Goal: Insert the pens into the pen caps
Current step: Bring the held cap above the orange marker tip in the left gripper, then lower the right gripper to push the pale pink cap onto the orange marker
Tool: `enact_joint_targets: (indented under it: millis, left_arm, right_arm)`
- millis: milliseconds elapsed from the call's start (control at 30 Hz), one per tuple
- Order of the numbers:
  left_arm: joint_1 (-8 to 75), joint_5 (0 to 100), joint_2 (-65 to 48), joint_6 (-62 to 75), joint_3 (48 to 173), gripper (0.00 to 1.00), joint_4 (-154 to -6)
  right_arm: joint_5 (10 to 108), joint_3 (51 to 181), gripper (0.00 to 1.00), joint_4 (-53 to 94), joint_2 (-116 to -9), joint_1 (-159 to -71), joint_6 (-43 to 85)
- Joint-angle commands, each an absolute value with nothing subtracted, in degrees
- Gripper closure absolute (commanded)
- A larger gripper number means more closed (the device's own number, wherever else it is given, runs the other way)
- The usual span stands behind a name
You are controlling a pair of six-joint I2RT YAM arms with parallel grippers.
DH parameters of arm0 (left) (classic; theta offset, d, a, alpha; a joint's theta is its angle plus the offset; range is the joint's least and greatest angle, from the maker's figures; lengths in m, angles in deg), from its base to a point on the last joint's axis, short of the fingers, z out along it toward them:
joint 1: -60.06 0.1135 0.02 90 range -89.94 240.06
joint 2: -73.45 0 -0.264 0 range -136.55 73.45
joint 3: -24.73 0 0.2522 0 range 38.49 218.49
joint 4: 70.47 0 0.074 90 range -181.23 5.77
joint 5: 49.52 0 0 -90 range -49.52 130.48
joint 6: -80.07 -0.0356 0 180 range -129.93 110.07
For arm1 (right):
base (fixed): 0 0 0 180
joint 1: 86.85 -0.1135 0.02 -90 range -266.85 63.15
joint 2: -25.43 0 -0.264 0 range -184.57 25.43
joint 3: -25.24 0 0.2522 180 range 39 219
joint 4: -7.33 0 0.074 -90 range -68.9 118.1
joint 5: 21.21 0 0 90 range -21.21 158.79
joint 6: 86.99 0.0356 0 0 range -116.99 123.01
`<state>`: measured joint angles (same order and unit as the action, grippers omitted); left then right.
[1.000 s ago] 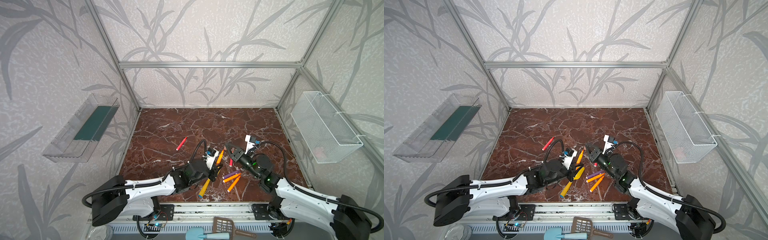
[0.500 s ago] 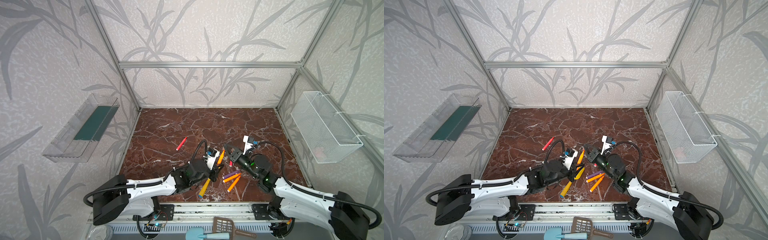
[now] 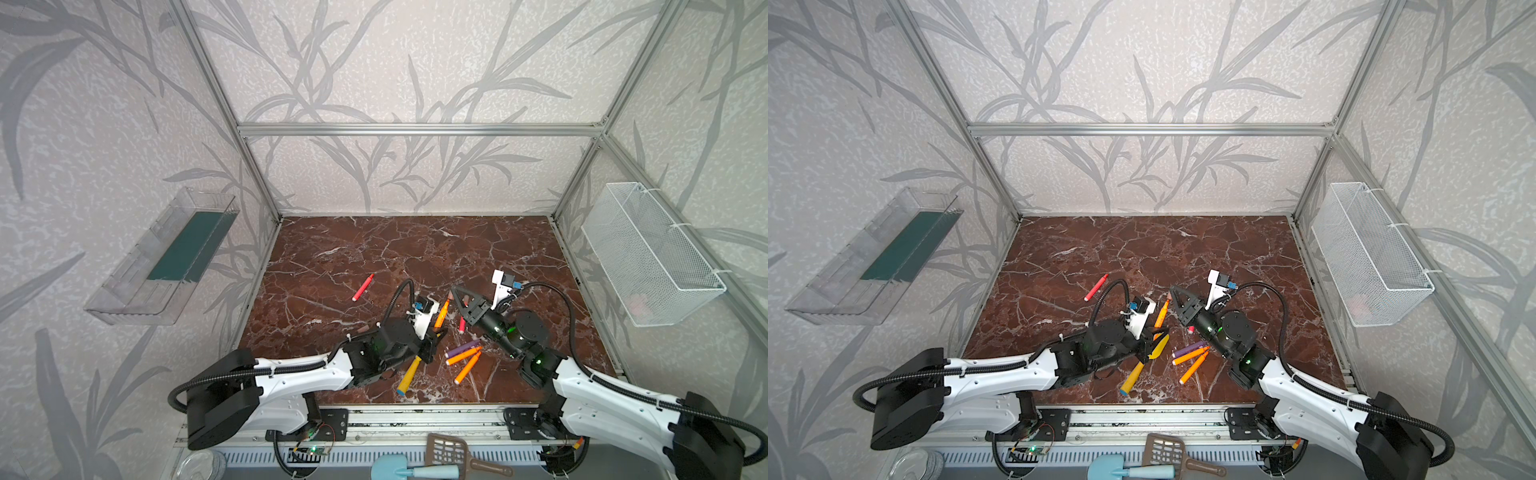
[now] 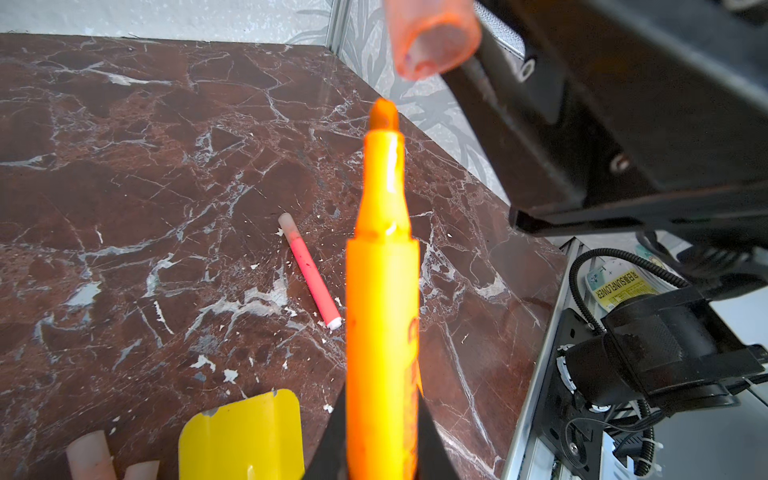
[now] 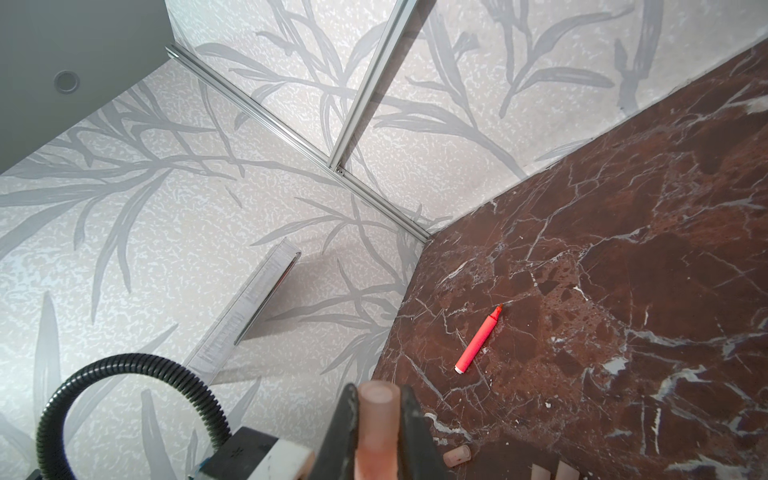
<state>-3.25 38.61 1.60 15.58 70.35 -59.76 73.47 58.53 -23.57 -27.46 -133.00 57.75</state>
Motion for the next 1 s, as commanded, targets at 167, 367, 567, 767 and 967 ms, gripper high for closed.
enact_joint_targets:
  millis: [167, 367, 567, 767, 967]
  left_arm:
    - [-3.3, 38.3, 2.7, 15.7, 71.7, 1.0, -58.6]
    - [-3.2, 38.0, 2.7, 15.7, 71.5, 1.0, -58.6]
    - [-3.1, 36.5, 2.7, 16.3, 71.9, 1.0, -58.8]
    - [-2.0, 39.3, 2.9, 17.8, 73.8, 1.0, -59.7]
    - [0.3, 45.6, 3.6, 20.8, 74.7, 1.0, -57.9]
  right_arm:
    - [74.0, 57.5, 1.0, -25.8, -28.9, -133.5, 57.7]
    - [73.7, 57.7, 1.0, -26.8, -30.3, -133.6, 57.9]
    - [73.1, 56.1, 1.0, -28.5, -30.5, -134.9, 57.9]
    - [74.5, 53.8, 1.0, -33.3, -31.2, -138.7, 54.4]
    - [74.8, 51.9, 1.0, -38.2, -34.0, -140.4, 52.0]
